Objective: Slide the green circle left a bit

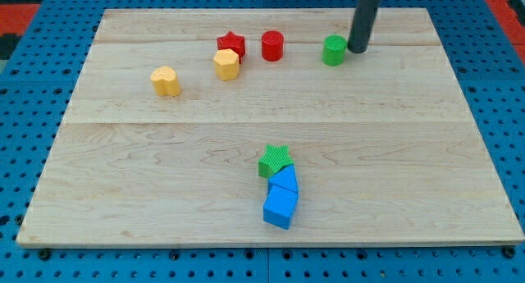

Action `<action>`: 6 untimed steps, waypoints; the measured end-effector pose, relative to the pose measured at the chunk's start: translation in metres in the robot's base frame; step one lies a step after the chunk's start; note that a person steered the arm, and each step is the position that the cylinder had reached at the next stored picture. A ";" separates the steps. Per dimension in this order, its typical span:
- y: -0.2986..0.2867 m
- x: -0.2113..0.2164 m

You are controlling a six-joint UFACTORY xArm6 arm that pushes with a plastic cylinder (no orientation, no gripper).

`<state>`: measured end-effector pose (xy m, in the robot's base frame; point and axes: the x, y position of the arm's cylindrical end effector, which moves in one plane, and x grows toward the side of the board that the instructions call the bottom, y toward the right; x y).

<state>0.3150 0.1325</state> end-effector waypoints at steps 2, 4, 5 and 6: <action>0.025 0.023; -0.029 -0.004; -0.021 -0.038; -0.069 -0.053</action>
